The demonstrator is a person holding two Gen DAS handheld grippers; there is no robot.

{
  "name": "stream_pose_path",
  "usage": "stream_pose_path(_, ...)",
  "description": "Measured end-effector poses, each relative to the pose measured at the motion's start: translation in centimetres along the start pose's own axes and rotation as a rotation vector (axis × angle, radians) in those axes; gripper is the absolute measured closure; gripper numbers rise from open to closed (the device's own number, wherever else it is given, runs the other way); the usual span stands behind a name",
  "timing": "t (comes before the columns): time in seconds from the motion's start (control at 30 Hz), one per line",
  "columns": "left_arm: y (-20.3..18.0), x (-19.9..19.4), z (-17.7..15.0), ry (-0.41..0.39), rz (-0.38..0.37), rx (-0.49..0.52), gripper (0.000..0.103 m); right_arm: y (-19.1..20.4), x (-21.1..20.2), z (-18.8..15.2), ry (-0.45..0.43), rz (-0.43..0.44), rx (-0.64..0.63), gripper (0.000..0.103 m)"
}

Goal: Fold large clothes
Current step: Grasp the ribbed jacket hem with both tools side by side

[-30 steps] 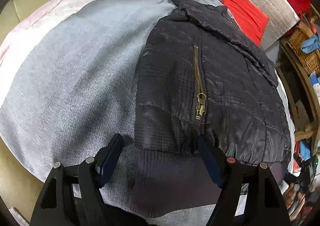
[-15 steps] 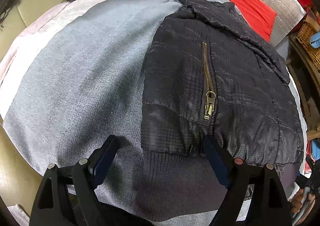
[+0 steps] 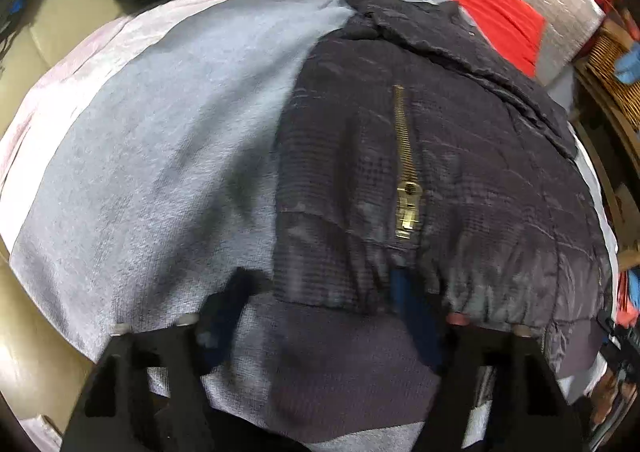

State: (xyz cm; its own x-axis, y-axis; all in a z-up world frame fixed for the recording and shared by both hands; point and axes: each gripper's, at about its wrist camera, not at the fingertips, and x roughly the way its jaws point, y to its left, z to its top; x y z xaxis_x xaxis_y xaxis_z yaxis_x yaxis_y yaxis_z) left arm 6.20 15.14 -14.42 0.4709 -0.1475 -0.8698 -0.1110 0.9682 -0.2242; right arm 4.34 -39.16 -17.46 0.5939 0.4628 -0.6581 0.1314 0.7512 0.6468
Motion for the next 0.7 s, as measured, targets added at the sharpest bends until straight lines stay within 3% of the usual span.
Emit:
stream_pose_path(0.03,-0.5,-0.2,-0.1,-0.007,-0.004,0.025,0.048,0.1,-0.1,-0.1,-0.003,-0.001,-0.003,0.068)
stream_pose_path(0.13,-1.2,-0.5,-0.3,-0.03,0.025,0.056,0.058,0.5,-0.5,0.0,-0.018,0.028,-0.006,0.069)
stream_pose_path(0.3,-0.1,-0.5,-0.1,-0.015,-0.04,-0.001,0.058,-0.6,0.0,0.2,0.012,0.092,0.056,0.066)
stream_pose_path(0.37,0.8,-0.4,0.0,0.005,-0.065,-0.038,0.053,-1.0,0.4,0.3,0.017,0.112,0.086,0.058)
stream_pose_path(0.43,1.2,-0.1,0.1,0.019,-0.075,-0.063,0.051,-0.9,0.7,0.3,0.01,0.163,0.097,0.038)
stream_pose_path(0.5,1.1,-0.1,0.0,0.019,-0.073,-0.062,0.051,-0.2,0.8,0.3,0.011,0.154,0.074,0.038)
stream_pose_path(0.53,0.8,-0.1,0.0,0.017,-0.063,-0.048,0.054,0.3,1.0,0.3,0.015,0.131,0.043,0.044)
stream_pose_path(0.6,-0.1,-0.3,-0.1,0.009,-0.039,-0.011,0.06,0.6,1.4,0.4,0.038,0.088,0.026,0.079)
stream_pose_path(0.7,-1.4,-0.5,0.1,-0.004,-0.019,0.042,0.077,0.2,1.5,0.5,0.054,0.094,0.05,0.083)
